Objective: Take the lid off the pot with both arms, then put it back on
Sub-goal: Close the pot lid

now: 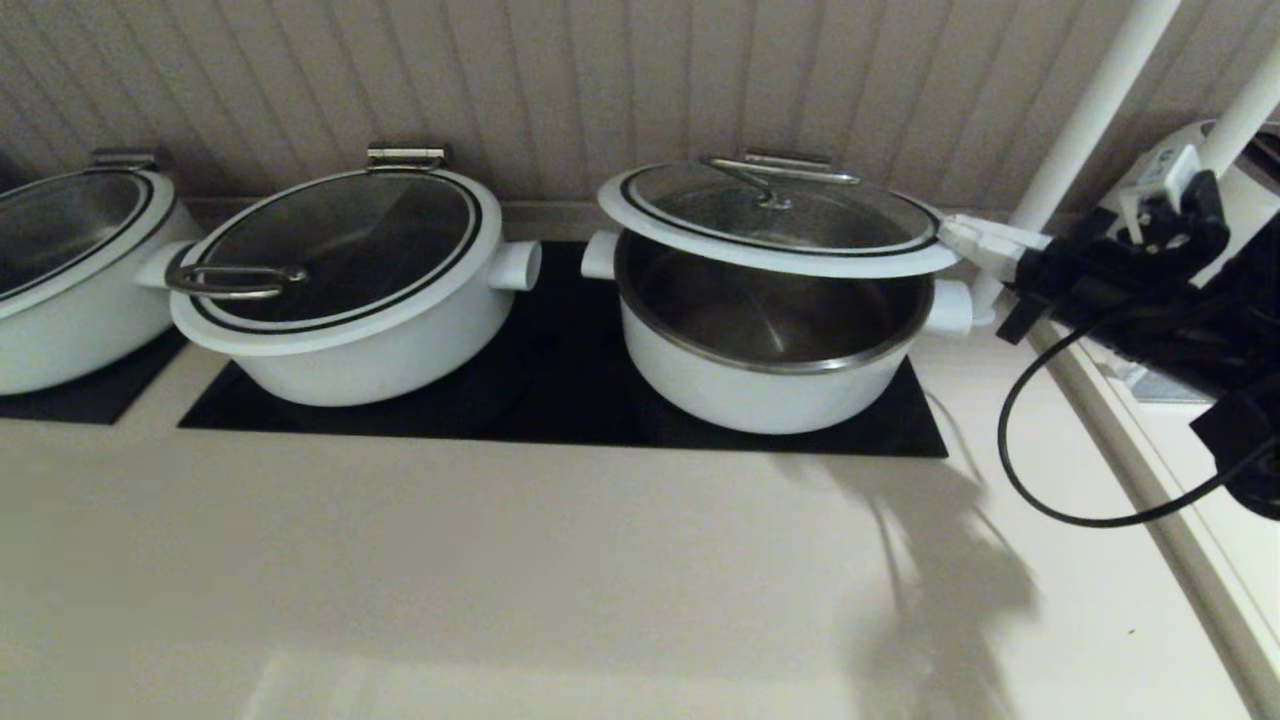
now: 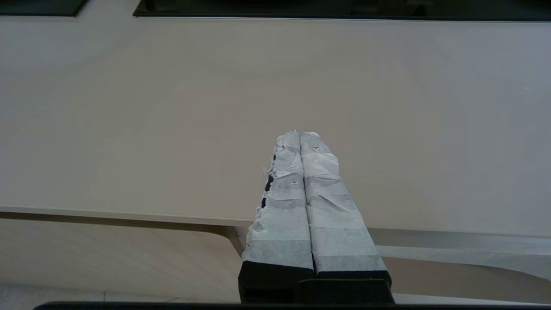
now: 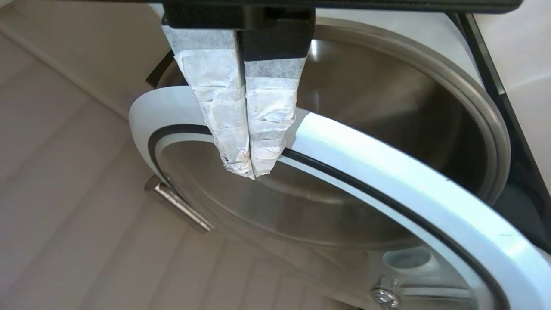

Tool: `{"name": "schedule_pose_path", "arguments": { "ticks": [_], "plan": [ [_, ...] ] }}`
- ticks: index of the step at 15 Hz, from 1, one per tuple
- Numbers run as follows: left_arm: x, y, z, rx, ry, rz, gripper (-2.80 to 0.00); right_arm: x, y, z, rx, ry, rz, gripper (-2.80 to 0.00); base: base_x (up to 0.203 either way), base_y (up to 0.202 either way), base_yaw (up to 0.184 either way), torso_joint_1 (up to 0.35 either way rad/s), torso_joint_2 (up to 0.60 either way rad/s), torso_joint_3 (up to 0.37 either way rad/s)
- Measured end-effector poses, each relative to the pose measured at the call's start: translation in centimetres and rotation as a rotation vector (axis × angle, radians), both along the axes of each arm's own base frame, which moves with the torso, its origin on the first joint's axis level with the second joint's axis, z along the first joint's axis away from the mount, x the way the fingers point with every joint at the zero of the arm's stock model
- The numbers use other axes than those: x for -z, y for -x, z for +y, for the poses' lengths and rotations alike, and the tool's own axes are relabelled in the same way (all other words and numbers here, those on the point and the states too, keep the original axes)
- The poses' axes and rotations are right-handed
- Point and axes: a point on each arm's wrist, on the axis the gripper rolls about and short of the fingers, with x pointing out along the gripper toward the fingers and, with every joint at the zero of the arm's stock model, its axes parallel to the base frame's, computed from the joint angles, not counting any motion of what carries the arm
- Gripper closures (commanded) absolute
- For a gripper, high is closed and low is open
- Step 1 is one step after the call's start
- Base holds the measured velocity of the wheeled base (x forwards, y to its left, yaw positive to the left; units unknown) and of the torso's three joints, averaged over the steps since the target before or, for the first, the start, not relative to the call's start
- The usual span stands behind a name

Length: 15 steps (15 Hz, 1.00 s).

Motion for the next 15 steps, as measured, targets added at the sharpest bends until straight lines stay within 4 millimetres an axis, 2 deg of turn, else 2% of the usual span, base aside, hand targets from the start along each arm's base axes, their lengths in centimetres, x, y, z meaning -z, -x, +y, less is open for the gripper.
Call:
{"name": "schedule_pose_path", "arguments": {
  "ticks": [8, 15],
  "plan": [
    [0.0, 0.0, 0.0, 0.0, 0.0, 0.0, 0.0, 2.7, -0.7, 2.5, -0.072, 0.018, 0.079, 0.0, 0.0, 0.0, 0.0, 0.0, 0.0, 0.0],
    [0.0, 0.0, 0.0, 0.0, 0.0, 0.0, 0.0, 5.4, -2.0, 2.8, -0.075, 0.035, 0.143, 0.0, 0.0, 0.0, 0.0, 0.0, 0.0, 0.0]
  ]
}}
